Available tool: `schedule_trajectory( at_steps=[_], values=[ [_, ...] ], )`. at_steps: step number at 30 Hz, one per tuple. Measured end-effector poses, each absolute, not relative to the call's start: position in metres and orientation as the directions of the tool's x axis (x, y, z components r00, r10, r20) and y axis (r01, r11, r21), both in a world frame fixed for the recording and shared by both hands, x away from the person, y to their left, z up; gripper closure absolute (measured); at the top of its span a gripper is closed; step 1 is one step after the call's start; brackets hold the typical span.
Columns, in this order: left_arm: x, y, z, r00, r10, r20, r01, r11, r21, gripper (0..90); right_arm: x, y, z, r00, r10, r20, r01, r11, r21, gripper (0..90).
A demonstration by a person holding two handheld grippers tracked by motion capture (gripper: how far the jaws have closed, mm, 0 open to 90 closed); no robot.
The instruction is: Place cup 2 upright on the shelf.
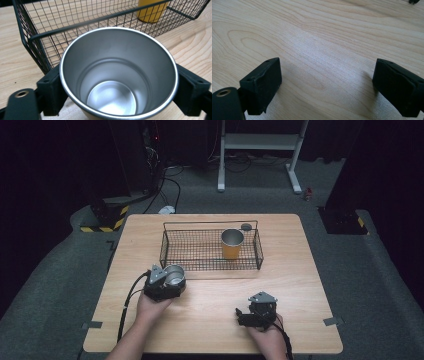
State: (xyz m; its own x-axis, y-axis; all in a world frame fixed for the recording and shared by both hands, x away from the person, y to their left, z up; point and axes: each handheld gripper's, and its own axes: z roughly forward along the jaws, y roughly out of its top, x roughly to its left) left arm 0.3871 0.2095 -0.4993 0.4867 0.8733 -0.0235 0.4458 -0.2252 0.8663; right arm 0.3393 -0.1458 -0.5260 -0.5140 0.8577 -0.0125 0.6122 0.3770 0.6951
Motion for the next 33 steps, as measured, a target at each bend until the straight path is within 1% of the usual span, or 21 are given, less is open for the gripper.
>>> schedule_trajectory(
  at_steps=[10,17,33],
  values=[
    [0.386,0.210,-0.499,0.486,0.874,-0.001,0.437,-0.242,0.866,17.4,0.339,-0.146,-0.526,-0.514,0.858,-0.013,0.612,0.377,0.695,8.6],
    [0.384,0.211,-0.496,0.484,0.875,-0.009,0.432,-0.230,0.872,18.7,0.339,-0.146,-0.526,-0.514,0.858,-0.013,0.612,0.377,0.695,8.6],
    [0.379,0.215,-0.484,0.493,0.870,-0.025,0.400,-0.201,0.894,18.9,0.339,-0.146,-0.526,-0.514,0.858,-0.013,0.613,0.378,0.694,8.6]
  ],
)
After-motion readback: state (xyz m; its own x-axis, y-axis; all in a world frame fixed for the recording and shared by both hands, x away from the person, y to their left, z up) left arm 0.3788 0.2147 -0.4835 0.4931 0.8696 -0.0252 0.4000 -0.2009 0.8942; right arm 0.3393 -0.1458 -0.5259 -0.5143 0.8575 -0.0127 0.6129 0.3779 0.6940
